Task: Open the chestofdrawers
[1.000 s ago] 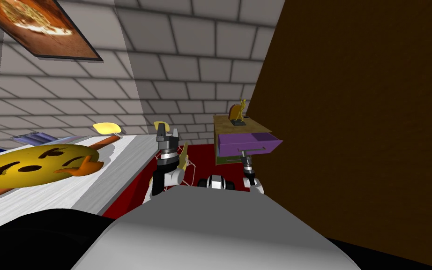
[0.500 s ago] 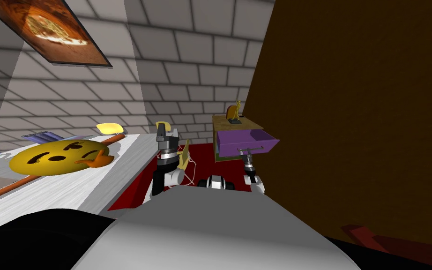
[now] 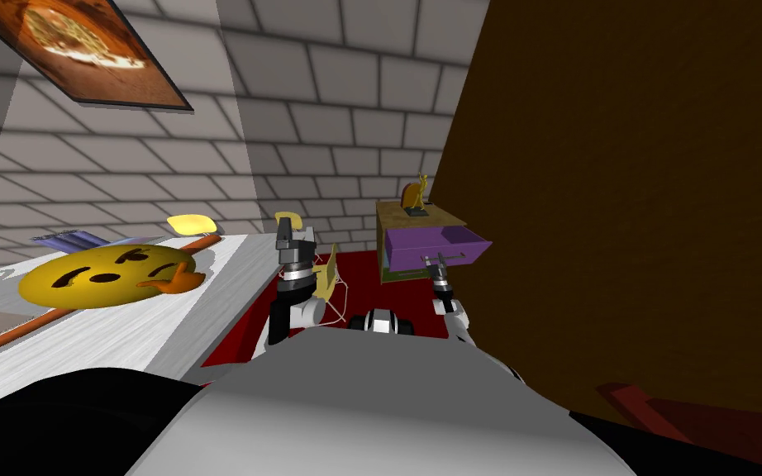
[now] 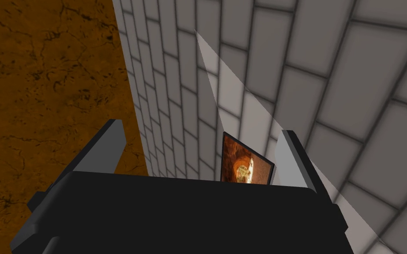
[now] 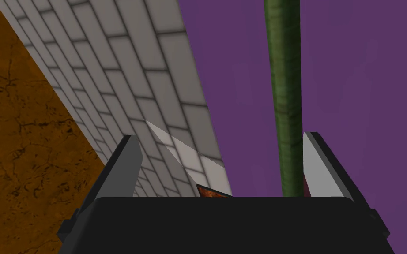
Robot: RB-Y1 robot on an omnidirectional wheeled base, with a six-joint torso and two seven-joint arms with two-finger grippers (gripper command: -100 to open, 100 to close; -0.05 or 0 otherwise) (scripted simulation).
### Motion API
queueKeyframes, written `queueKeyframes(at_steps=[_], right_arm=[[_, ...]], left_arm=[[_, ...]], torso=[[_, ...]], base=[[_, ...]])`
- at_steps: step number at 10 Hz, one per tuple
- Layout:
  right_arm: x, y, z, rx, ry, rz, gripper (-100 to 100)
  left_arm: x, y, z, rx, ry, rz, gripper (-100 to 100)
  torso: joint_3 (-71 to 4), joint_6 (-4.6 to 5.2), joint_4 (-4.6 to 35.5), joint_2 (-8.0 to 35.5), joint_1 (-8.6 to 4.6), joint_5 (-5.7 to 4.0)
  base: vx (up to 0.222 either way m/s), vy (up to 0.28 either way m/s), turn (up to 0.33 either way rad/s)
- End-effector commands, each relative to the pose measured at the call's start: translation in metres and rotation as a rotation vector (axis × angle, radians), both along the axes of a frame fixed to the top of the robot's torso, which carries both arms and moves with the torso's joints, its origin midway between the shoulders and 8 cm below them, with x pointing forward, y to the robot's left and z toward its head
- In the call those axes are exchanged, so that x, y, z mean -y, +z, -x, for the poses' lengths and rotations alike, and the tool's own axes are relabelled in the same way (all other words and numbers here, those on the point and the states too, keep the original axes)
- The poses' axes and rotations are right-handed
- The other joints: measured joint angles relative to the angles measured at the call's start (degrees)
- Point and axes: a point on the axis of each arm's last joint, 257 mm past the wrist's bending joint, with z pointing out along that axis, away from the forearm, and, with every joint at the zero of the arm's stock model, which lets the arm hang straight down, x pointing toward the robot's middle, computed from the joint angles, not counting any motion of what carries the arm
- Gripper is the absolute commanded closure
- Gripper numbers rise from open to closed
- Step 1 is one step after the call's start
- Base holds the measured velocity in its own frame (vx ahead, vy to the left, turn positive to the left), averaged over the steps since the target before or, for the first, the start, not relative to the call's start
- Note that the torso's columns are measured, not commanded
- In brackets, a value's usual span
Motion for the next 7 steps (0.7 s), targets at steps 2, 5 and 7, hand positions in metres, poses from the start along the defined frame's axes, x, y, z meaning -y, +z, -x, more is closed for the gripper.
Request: queueKeyframes(at_steps=[2, 5, 7], right_arm=[[0.0047, 0.0043, -0.0101, -0.015, 0.002, -0.004, 0], [0.0056, -0.0008, -0.0089, -0.028, -0.001, -0.005, 0], [0.0059, -0.0021, -0.0086, -0.031, -0.002, -0.005, 0]], left_arm=[[0.0000, 0.0000, 0.0000, 0.000, 0.000, 0.000, 0], [0.0000, 0.0000, 0.0000, 0.000, 0.000, 0.000, 0], [0.0000, 0.0000, 0.0000, 0.000, 0.000, 0.000, 0]], torso=[[0.08, -0.04, 0.14, 0.13, 0.17, 0.10], [-0.07, -0.06, -0.03, -0.11, 0.15, 0.03], [-0.09, -0.06, -0.09, -0.15, 0.11, 0.00]], base=[[-0.015, 0.015, -0.008], [0.000, 0.000, 0.000], [0.000, 0.000, 0.000]])
